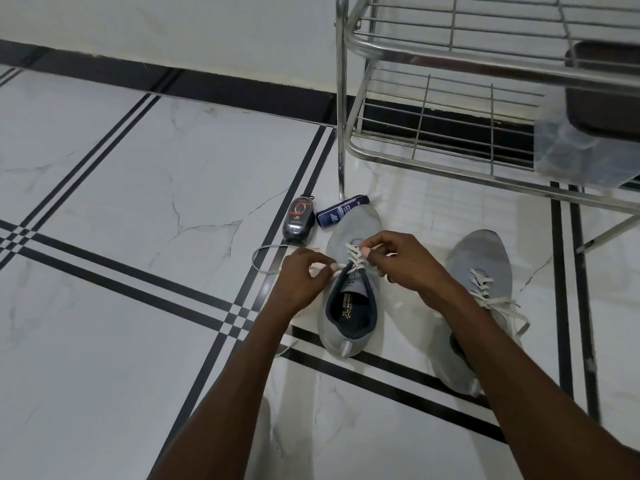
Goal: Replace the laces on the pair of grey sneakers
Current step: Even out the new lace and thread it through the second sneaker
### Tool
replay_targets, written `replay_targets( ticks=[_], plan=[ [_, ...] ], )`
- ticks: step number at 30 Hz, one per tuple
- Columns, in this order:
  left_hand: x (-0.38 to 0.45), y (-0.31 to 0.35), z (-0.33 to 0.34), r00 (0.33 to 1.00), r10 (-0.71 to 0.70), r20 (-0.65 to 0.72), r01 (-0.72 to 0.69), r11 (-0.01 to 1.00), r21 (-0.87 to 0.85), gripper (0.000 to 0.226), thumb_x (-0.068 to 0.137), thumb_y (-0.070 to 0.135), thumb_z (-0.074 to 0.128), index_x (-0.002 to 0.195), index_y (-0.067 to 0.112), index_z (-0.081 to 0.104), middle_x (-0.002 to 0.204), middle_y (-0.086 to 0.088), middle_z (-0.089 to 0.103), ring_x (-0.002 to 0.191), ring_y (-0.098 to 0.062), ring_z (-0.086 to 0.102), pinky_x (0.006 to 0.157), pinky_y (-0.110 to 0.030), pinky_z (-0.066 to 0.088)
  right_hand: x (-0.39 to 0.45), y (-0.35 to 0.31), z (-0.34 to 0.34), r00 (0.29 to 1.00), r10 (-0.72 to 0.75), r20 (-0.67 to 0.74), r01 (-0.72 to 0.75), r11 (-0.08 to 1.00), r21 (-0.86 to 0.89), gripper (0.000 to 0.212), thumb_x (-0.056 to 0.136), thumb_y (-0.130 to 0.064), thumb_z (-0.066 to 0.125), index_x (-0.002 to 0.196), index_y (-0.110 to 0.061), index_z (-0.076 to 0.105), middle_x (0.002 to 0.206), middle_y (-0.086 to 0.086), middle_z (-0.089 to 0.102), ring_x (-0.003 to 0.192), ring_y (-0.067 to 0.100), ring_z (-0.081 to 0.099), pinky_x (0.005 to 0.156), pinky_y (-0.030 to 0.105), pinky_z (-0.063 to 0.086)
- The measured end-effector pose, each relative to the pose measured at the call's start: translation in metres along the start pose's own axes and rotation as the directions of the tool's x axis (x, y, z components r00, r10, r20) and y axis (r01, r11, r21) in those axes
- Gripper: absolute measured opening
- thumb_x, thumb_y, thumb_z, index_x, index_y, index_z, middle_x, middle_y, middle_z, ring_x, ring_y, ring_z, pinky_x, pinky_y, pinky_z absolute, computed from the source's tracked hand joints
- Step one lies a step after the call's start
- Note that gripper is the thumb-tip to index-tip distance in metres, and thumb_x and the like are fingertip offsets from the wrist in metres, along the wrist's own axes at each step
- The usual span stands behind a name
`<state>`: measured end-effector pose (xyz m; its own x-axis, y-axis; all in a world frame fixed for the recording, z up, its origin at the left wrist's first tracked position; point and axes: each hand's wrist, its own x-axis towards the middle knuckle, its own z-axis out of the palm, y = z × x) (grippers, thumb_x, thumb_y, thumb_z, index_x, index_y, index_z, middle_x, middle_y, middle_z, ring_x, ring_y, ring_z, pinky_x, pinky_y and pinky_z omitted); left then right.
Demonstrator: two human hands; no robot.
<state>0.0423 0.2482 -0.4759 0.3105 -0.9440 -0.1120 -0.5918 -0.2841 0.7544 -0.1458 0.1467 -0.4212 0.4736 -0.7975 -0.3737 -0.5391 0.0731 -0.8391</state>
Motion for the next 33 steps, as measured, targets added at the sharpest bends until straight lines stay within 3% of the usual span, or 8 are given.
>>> replay_targets(
  ticks=[6, 13, 19, 23, 26, 29, 31, 33],
  plan=[
    [-0.004, 0.0, -0.003, 0.989, -0.119, 0.088, 0.111, 0.99, 0.089, 0.024, 0.099, 0.05, 0.053, 0.087, 0.031, 0.063, 0.111, 0.004, 0.059, 0.117, -0.022, 0.048, 0.102, -0.049, 0.038, 0.005, -0.01, 0.021, 0.991, -0.133, -0.03, 0.121, 0.96, -0.253, 0.021, 0.096, -0.027, 0.063, 0.115, -0.024, 0.073, 0.096, -0.003, 0.072, 0.081, 0.006, 0.063, 0.067, 0.014, 0.043],
    [-0.02, 0.012, -0.063, 0.986, -0.168, -0.02, 0.164, 0.977, -0.139, 0.037, 0.093, 0.05, 0.035, 0.088, 0.027, 0.064, 0.099, 0.005, 0.062, 0.101, -0.014, 0.052, 0.095, -0.043, 0.039, 0.017, -0.041, 0.046, 0.926, -0.14, 0.35, 0.29, 0.857, -0.425, 0.02, 0.1, -0.03, 0.057, 0.102, -0.021, 0.075, 0.087, -0.001, 0.072, 0.077, 0.011, 0.066, 0.074, 0.027, 0.049],
    [-0.03, -0.012, -0.112, 0.963, -0.207, -0.173, 0.182, 0.972, -0.151, 0.043, 0.098, 0.05, 0.038, 0.075, 0.018, 0.054, 0.076, -0.007, 0.059, 0.074, -0.016, 0.053, 0.088, -0.044, 0.04, 0.037, -0.025, 0.033, 0.967, -0.072, -0.246, 0.03, 0.985, -0.171, 0.025, 0.095, -0.01, 0.053, 0.111, -0.021, 0.069, 0.102, 0.007, 0.073, 0.095, 0.023, 0.069, 0.086, 0.028, 0.055],
    [-0.035, -0.002, -0.099, 0.988, -0.148, -0.048, 0.145, 0.988, -0.05, 0.039, 0.102, 0.05, 0.043, 0.078, 0.025, 0.06, 0.074, 0.003, 0.063, 0.071, -0.01, 0.057, 0.066, -0.029, 0.042, 0.024, -0.042, 0.051, 0.98, -0.134, 0.147, 0.148, 0.985, -0.087, 0.056, 0.095, -0.021, 0.066, 0.146, -0.031, 0.046, 0.089, -0.004, 0.075, 0.071, 0.01, 0.067, 0.069, 0.027, 0.055],
    [-0.03, 0.006, -0.088, 0.994, -0.108, 0.019, 0.109, 0.993, -0.053, 0.046, 0.095, 0.063, 0.042, 0.083, 0.026, 0.066, 0.082, -0.002, 0.069, 0.082, -0.018, 0.065, 0.07, -0.035, 0.053, 0.015, -0.055, 0.062, 0.899, -0.164, 0.407, 0.261, 0.946, -0.193, 0.019, 0.099, -0.028, 0.062, 0.118, -0.028, 0.066, 0.079, -0.006, 0.075, 0.062, 0.007, 0.065, 0.065, 0.029, 0.057],
    [-0.029, 0.0, -0.091, 0.99, -0.14, 0.013, 0.141, 0.986, -0.089, 0.044, 0.098, 0.059, 0.044, 0.082, 0.026, 0.066, 0.083, -0.002, 0.069, 0.081, -0.017, 0.065, 0.064, -0.027, 0.05, 0.023, -0.05, 0.057, 0.984, -0.138, 0.115, 0.161, 0.959, -0.232, 0.023, 0.1, -0.012, 0.051, 0.09, -0.023, 0.069, 0.076, -0.003, 0.07, 0.067, 0.011, 0.064, 0.065, 0.027, 0.05],
    [-0.032, -0.009, -0.095, 0.989, -0.142, -0.043, 0.139, 0.987, -0.081, 0.038, 0.103, 0.051, 0.046, 0.08, 0.027, 0.066, 0.078, 0.002, 0.067, 0.071, -0.011, 0.058, 0.063, -0.025, 0.042, 0.03, -0.042, 0.047, 0.96, -0.171, -0.223, 0.132, 0.975, -0.18, 0.025, 0.099, -0.007, 0.047, 0.101, -0.017, 0.071, 0.086, 0.004, 0.071, 0.075, 0.013, 0.067, 0.07, 0.025, 0.052],
    [-0.033, -0.012, -0.095, 0.989, -0.123, -0.079, 0.119, 0.991, -0.059, 0.037, 0.104, 0.049, 0.047, 0.08, 0.028, 0.066, 0.075, 0.003, 0.065, 0.063, -0.007, 0.053, 0.061, -0.026, 0.041, 0.031, -0.039, 0.041, 0.966, -0.167, -0.195, 0.153, 0.984, -0.088, 0.04, 0.098, -0.004, 0.049, 0.132, -0.02, 0.062, 0.093, 0.009, 0.073, 0.076, 0.008, 0.067, 0.063, 0.012, 0.05]
  ],
)
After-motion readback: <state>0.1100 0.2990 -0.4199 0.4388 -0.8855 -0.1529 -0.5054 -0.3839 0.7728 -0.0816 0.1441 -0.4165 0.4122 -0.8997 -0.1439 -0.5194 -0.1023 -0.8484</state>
